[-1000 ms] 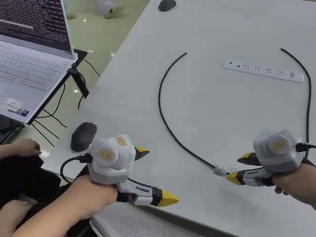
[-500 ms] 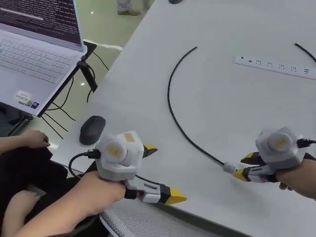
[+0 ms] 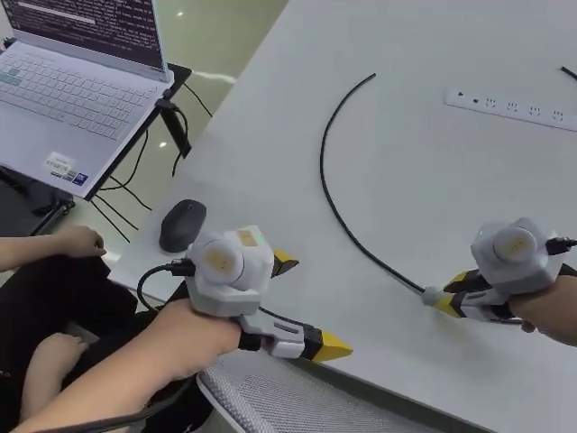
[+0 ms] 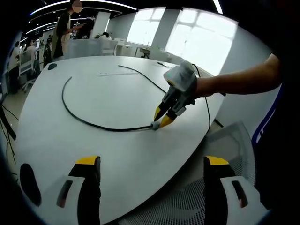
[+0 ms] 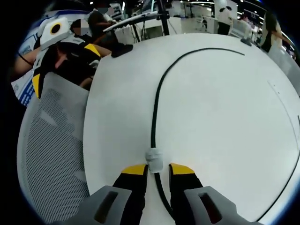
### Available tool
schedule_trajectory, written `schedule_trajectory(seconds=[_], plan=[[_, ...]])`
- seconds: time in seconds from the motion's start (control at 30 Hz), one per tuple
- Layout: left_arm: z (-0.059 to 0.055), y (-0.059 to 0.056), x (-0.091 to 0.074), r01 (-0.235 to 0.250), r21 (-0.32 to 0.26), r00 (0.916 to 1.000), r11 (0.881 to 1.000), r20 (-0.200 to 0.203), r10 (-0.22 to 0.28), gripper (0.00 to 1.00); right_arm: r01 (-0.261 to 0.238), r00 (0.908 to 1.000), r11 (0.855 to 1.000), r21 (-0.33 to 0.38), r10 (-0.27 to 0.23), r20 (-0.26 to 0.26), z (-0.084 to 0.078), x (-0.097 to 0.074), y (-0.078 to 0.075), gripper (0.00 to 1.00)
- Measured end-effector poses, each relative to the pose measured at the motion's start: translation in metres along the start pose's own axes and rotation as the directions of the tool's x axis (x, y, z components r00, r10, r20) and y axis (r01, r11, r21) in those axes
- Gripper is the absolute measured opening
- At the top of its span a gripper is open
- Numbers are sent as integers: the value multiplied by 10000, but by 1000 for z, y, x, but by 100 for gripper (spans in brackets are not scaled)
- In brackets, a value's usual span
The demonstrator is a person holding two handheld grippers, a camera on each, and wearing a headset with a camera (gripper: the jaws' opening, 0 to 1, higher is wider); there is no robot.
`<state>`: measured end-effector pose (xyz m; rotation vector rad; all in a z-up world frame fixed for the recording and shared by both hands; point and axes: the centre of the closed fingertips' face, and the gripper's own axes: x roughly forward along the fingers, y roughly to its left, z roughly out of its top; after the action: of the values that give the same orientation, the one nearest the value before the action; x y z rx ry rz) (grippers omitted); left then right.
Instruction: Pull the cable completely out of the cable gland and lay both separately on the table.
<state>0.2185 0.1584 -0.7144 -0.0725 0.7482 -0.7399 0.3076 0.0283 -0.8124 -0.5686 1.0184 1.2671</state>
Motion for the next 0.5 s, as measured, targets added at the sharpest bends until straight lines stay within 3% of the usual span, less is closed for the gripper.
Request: schedule_trajectory(seconds=[0.27, 0.5], plan=[[-3, 2, -4, -47, -190, 9999, 9998, 122, 50, 90, -190, 9998, 9997, -134, 189, -85, 1, 3, 4, 9], [-6, 3, -7, -73, -203, 9999, 9998, 105, 75, 89, -49, 10000, 10000, -78, 49, 32, 3, 3, 4, 8]])
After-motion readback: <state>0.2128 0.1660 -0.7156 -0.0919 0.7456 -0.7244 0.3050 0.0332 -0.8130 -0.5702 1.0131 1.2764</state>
